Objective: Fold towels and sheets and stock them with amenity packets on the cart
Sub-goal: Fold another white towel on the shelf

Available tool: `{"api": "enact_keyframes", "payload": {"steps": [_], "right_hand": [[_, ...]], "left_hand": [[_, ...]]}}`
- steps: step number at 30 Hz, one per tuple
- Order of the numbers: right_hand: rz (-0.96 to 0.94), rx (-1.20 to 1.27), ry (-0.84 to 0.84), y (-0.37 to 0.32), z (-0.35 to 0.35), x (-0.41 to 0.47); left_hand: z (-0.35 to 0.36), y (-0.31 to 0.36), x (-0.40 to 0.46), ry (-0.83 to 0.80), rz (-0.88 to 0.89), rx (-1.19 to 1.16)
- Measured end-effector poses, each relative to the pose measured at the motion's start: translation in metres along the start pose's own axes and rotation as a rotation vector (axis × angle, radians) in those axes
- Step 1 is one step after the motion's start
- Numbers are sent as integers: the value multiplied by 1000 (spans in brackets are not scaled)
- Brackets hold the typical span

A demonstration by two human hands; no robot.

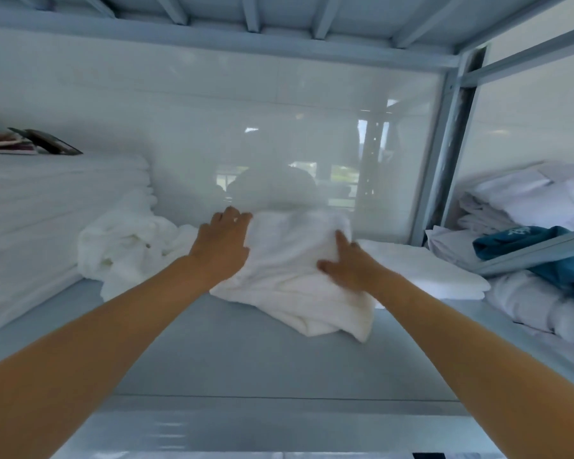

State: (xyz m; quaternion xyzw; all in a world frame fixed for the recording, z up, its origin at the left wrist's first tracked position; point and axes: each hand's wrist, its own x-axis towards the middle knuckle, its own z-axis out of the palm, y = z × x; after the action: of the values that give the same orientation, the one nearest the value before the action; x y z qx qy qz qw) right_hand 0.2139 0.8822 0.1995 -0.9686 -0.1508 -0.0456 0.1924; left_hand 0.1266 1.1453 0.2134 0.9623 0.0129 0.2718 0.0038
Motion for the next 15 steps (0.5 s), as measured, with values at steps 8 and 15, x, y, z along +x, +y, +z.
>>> {"api": "enact_keyframes", "payload": {"steps": [8,15], "right_hand": [[-103,-202,-189,18,-14,-41],[-129,-171,-414,15,-70,-107]], "left_hand": [[24,8,-40,-511,235,-306],[-12,20,-63,-501,223,-331]]}}
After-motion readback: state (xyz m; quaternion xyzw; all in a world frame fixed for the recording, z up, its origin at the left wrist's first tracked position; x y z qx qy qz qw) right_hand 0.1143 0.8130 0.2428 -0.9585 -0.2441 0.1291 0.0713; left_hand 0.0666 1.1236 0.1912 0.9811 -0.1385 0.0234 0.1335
